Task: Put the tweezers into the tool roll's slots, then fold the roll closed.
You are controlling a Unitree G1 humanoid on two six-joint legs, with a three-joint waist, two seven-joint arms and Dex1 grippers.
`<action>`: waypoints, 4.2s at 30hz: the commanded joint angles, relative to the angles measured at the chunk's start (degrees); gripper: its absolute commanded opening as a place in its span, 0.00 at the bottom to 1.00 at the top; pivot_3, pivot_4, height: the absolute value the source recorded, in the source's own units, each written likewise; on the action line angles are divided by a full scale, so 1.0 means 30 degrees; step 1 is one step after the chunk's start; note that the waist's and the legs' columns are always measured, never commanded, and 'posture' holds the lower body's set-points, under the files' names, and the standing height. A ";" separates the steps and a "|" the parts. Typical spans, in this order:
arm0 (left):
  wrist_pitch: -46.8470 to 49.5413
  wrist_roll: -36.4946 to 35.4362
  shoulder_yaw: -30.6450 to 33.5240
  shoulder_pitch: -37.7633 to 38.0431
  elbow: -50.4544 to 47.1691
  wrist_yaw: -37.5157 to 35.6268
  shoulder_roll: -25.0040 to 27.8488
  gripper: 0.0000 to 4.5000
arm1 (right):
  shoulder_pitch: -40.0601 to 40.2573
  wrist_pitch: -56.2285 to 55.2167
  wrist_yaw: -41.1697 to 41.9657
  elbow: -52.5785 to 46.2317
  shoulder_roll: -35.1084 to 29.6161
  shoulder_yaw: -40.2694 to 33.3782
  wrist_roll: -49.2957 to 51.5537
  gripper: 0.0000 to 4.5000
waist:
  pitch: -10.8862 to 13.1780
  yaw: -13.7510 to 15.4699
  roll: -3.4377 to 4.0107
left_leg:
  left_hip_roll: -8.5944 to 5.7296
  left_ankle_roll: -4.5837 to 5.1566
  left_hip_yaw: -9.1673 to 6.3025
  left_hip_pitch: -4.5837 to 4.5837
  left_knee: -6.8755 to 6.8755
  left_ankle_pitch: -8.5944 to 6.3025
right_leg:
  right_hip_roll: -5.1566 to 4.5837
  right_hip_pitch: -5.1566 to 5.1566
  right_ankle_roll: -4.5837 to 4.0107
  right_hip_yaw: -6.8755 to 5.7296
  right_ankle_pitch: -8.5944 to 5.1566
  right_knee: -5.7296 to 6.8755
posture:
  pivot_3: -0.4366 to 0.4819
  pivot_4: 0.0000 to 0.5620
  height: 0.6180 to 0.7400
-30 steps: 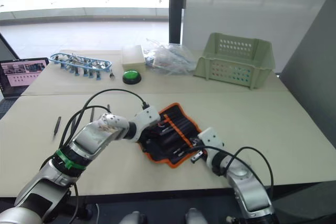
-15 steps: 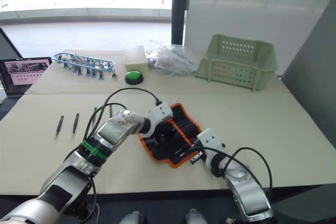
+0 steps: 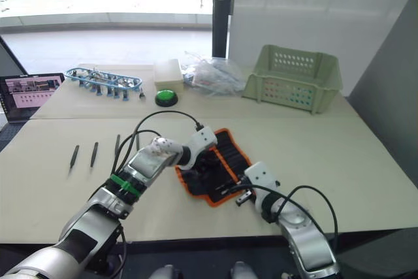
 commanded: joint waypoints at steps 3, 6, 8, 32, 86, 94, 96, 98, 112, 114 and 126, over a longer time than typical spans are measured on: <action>0.0953 -0.1151 0.3068 0.1316 -0.4629 -0.0614 0.2490 0.77 | 0.0651 0.0947 0.0164 0.1481 0.0259 0.0826 -0.0166 0.00 | -0.0001 -0.0291 0.0002 | 0.0020 0.0000 0.0000 0.0006 -0.0034 0.0000 | 0.0024 -0.0024 -0.0007 0.0024 -0.0002 0.0014 | 0.48 0.27 0.85; 0.2080 -0.2258 0.4896 0.3000 -0.7359 -0.0793 0.3958 0.97 | 0.0492 0.0758 0.0197 0.1770 0.0304 0.0754 -0.0256 0.00 | -0.0005 -0.0363 0.0002 | 0.0024 0.0000 -0.0001 0.0021 -0.0054 -0.0001 | 0.0022 -0.0011 -0.0018 0.0025 -0.0009 0.0013 | 0.48 0.27 0.85; 0.2634 -0.2990 0.6293 0.4274 -0.8971 -0.0672 0.4663 0.99 | 0.0351 0.0656 0.0251 0.1919 0.0265 0.0681 -0.0274 0.00 | -0.0011 -0.0390 -0.0008 | 0.0022 0.0000 0.0007 0.0023 -0.0052 -0.0001 | 0.0015 -0.0006 -0.0017 0.0029 -0.0008 0.0001 | 0.48 0.27 0.85; -0.6497 -0.9131 2.6650 2.8026 -1.6431 0.1524 -0.1245 0.99 | 0.1550 -0.0553 0.0811 0.3632 -0.0061 -0.1006 0.0237 0.00 | -0.0202 0.0151 -0.0289 | 0.0079 -0.0250 0.0153 0.0102 -0.0079 -0.0165 | -0.0285 -0.0004 -0.0164 0.0081 -0.0108 -0.0383 | 0.48 0.27 0.85; -0.6210 -0.3086 1.5492 1.1089 0.0581 0.8378 0.4052 0.07 | 0.1929 -0.0684 0.0167 0.2361 0.0070 -0.1583 0.0568 0.00 | -0.0392 0.0744 0.0100 | 0.0041 -0.0227 0.0258 0.0138 -0.0084 -0.0196 | -0.0437 0.0051 -0.0066 -0.0337 -0.0016 -0.0339 | 0.48 0.27 0.85; -0.6810 -0.3409 1.6616 1.0857 -0.1591 0.8867 0.4592 0.01 | 0.1864 -0.0792 0.0277 0.2413 -0.0062 -0.1599 0.0533 0.00 | -0.0390 0.0730 0.0066 | 0.0046 -0.0227 0.0256 0.0133 -0.0084 -0.0196 | -0.0433 0.0046 -0.0062 -0.0344 -0.0016 -0.0340 | 0.48 0.27 0.85; -0.7250 -0.3432 1.6823 1.0961 -0.3107 0.8612 0.5052 0.01 | 0.1863 -0.0846 0.0318 0.2503 -0.0049 -0.1596 0.0521 0.00 | -0.0315 0.0659 -0.0048 | 0.0050 -0.0227 0.0254 0.0104 -0.0085 -0.0196 | -0.0429 0.0015 -0.0062 -0.0346 -0.0016 -0.0339 | 0.48 0.27 0.85; -0.6751 -0.4025 1.6961 1.1040 -0.5240 0.8345 0.5084 0.01 | 0.1901 -0.0868 0.0356 0.2585 -0.0024 -0.1550 0.0466 0.00 | -0.0276 0.0605 -0.0222 | 0.0077 -0.0228 0.0242 0.0061 -0.0084 -0.0196 | -0.0409 -0.0008 -0.0063 -0.0362 -0.0014 -0.0341 | 0.48 0.27 0.85; 0.3435 -0.9550 0.8301 0.9063 -1.4545 0.3277 0.6185 0.01 | 0.2327 -0.0499 0.0257 0.3186 0.0223 -0.0780 0.0191 0.00 | -0.0298 0.0503 -0.0308 | 0.0073 -0.0156 0.0242 -0.0049 -0.0085 -0.0156 | -0.0393 -0.0014 -0.0048 -0.0351 -0.0028 -0.0370 | 0.48 0.27 0.85; 0.3720 -0.8981 0.6876 0.8446 -1.4469 0.3180 0.6162 0.01 | 0.2417 -0.0516 0.0315 0.3061 0.0203 -0.0743 0.0232 0.00 | -0.0298 0.0495 -0.0304 | 0.0064 -0.0155 0.0239 -0.0045 -0.0085 -0.0155 | -0.0393 -0.0007 -0.0045 -0.0350 -0.0030 -0.0373 | 0.48 0.27 0.85; 0.4919 -0.6980 0.2588 0.4956 -1.2533 0.1304 0.6618 0.01 | 0.2865 0.0593 0.0402 0.2467 0.0132 -0.0203 0.0236 0.00 | -0.0303 0.0494 -0.0308 | 0.0063 -0.0080 0.0211 -0.0069 -0.0101 -0.0137 | -0.0357 -0.0012 -0.0048 -0.0342 -0.0072 -0.0382 | 0.48 0.27 0.85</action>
